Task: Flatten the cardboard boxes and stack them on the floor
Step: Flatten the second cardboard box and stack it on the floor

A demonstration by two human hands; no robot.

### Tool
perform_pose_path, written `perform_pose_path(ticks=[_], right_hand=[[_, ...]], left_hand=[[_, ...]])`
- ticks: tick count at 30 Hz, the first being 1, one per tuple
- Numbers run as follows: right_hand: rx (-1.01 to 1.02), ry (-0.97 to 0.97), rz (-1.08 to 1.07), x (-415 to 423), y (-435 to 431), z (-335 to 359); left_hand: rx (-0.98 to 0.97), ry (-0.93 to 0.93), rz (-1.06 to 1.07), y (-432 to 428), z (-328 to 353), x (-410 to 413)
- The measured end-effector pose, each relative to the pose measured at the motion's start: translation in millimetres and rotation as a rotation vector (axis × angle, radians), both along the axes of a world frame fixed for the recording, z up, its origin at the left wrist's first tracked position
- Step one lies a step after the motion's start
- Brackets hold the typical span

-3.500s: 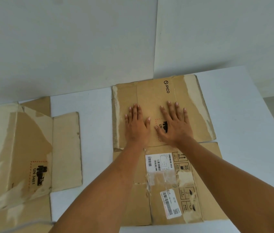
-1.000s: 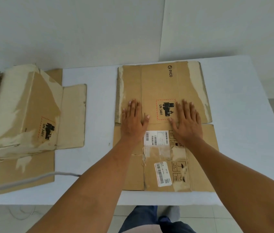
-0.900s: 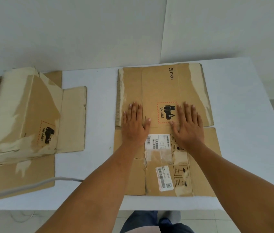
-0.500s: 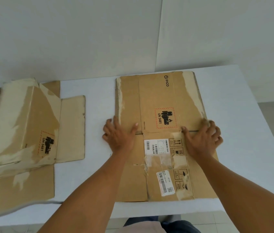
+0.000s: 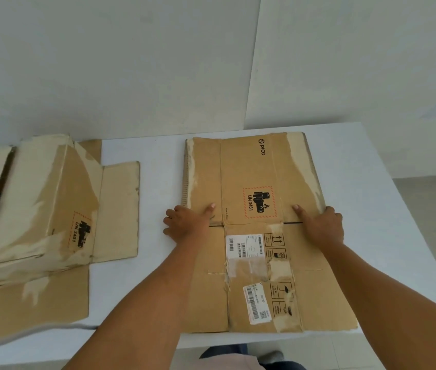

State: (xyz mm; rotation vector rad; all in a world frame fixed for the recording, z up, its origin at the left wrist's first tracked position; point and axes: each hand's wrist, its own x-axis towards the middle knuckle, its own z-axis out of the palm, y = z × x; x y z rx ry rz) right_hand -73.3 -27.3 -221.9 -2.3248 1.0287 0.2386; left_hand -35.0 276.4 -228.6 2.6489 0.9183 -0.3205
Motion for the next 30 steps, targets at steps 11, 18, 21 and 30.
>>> perform_pose_path(ticks=[11, 18, 21, 30], right_hand=[[-0.227, -0.073, 0.057, -33.6, -1.2, 18.0], [-0.203, -0.148, 0.072, -57.5, -13.2, 37.6], [-0.195, -0.164, 0.079, -72.0, -25.6, 48.8], [-0.179, -0.26, -0.009, -147.9, -117.8, 81.0]], left_hand=[[-0.191, -0.109, -0.051, 6.4, 12.3, -33.2], [-0.396, -0.238, 0.063, 4.0, 19.0, -76.1], [-0.384, -0.269, 0.053, -9.8, 26.9, -90.9], [-0.404, -0.371, -0.061, -106.6, 64.3, -136.1]])
